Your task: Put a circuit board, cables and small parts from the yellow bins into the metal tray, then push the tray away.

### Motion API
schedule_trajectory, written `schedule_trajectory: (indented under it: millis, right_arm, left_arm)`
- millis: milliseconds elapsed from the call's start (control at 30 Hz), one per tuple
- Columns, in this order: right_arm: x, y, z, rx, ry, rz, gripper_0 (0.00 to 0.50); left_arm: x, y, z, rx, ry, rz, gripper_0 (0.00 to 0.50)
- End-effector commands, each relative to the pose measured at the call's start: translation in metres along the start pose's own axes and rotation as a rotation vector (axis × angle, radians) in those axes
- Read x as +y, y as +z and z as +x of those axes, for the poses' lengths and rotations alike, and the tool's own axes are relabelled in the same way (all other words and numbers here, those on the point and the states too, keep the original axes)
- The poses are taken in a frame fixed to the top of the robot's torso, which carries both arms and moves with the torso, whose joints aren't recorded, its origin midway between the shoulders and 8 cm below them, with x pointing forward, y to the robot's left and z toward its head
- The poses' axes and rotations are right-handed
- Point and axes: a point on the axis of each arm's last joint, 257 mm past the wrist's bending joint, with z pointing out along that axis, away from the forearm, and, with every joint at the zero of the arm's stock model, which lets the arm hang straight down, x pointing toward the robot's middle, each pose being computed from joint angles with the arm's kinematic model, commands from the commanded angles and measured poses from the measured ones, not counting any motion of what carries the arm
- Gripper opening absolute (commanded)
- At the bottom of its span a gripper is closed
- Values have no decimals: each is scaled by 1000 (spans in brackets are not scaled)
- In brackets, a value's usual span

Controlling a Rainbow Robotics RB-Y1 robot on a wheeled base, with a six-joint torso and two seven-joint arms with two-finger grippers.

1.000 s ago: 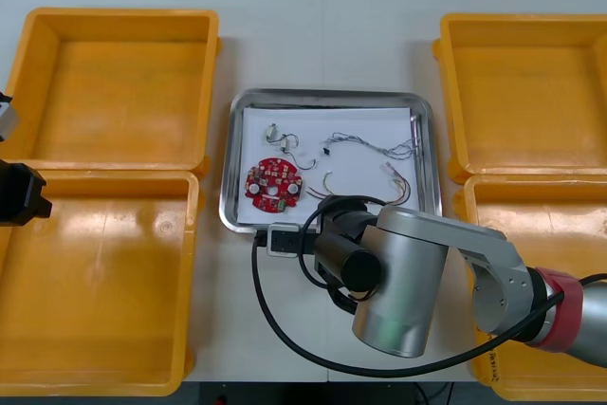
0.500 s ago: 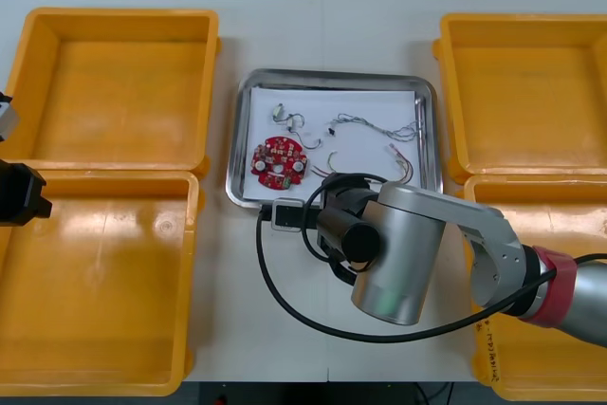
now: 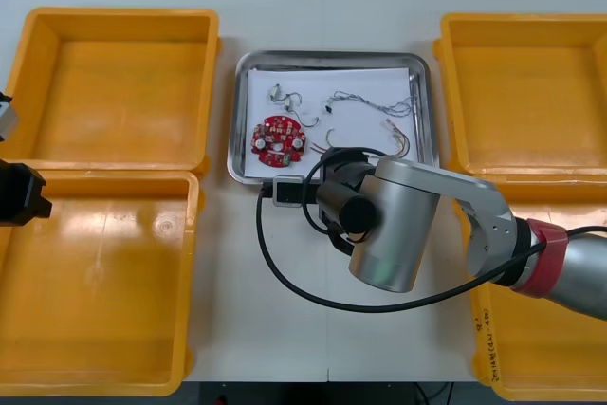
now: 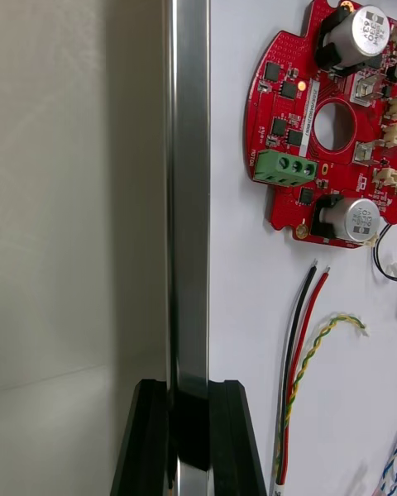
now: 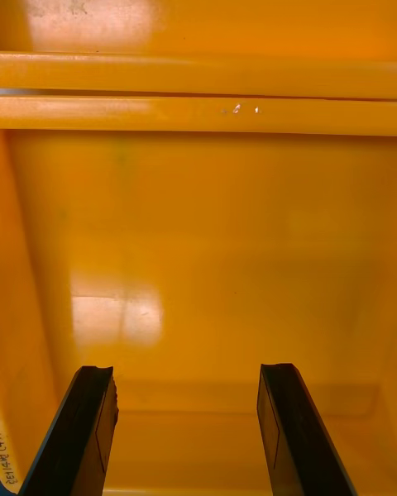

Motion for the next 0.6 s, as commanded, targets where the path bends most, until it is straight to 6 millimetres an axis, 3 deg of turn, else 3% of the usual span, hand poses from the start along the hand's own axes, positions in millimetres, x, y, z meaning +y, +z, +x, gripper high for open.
schedule_trajectory:
  millis: [33,600]
  right_arm:
    - [-52,-2,-8,-38,-23,93,0]
    - [-99,19,-1,-62,-36,169,0]
  left_arm:
    - [12,-11,-2,-22,-47,-31,500]
    - [12,-11,-2,-22,-47,-31,500]
